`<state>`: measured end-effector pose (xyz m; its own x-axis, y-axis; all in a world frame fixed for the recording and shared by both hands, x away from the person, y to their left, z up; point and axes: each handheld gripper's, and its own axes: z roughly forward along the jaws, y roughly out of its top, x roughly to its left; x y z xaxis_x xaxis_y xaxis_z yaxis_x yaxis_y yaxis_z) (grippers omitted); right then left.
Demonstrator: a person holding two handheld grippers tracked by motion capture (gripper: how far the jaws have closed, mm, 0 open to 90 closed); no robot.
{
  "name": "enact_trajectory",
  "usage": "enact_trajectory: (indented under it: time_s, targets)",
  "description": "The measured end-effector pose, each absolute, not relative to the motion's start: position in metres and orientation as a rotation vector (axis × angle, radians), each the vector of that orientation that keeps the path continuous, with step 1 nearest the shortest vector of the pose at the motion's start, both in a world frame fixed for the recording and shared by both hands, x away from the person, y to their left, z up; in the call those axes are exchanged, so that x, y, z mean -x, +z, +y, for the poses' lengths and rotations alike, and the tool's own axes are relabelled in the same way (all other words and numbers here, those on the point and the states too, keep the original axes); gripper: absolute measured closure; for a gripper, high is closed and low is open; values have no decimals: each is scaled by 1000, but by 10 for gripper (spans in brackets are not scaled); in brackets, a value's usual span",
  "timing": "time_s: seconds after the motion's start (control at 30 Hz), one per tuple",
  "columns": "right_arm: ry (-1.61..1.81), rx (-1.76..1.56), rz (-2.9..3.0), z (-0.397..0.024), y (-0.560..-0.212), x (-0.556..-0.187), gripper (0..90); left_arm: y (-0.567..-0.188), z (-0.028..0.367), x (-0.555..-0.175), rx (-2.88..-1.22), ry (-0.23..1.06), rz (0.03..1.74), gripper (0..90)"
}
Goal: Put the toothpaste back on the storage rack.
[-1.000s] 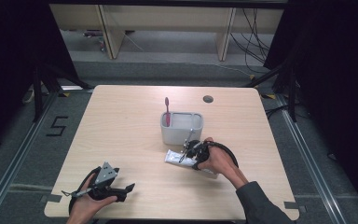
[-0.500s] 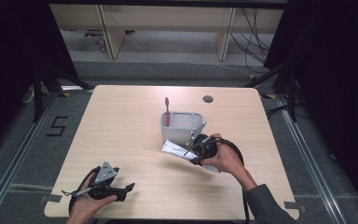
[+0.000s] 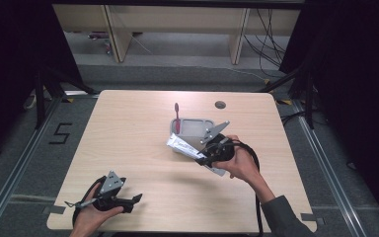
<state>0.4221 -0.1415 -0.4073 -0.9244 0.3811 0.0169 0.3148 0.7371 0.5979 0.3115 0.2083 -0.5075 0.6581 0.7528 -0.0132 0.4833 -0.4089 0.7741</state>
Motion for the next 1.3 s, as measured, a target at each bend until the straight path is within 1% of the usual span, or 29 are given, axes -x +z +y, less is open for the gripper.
enact_trajectory:
  time_s: [0.07,0.37,0.7,0.93,1.3]
  targets:
    - [981,-619,2811,-141,-405,-423,715,-509,208,-312,-2081,434,957,162]
    - [1082,-590,2747,-137,-393,-429,715,-508,209,-312,-2082,436,959,163]
    - [1212,-630,2671,-136,-379,-436,715,-508,211,-313,-2075,449,972,163]
    - [1342,-688,2579,-141,-367,-446,715,-509,211,-313,-2076,436,966,163]
    - [1428,-757,2453,-142,-353,-463,715,-509,211,-313,-2073,443,969,162]
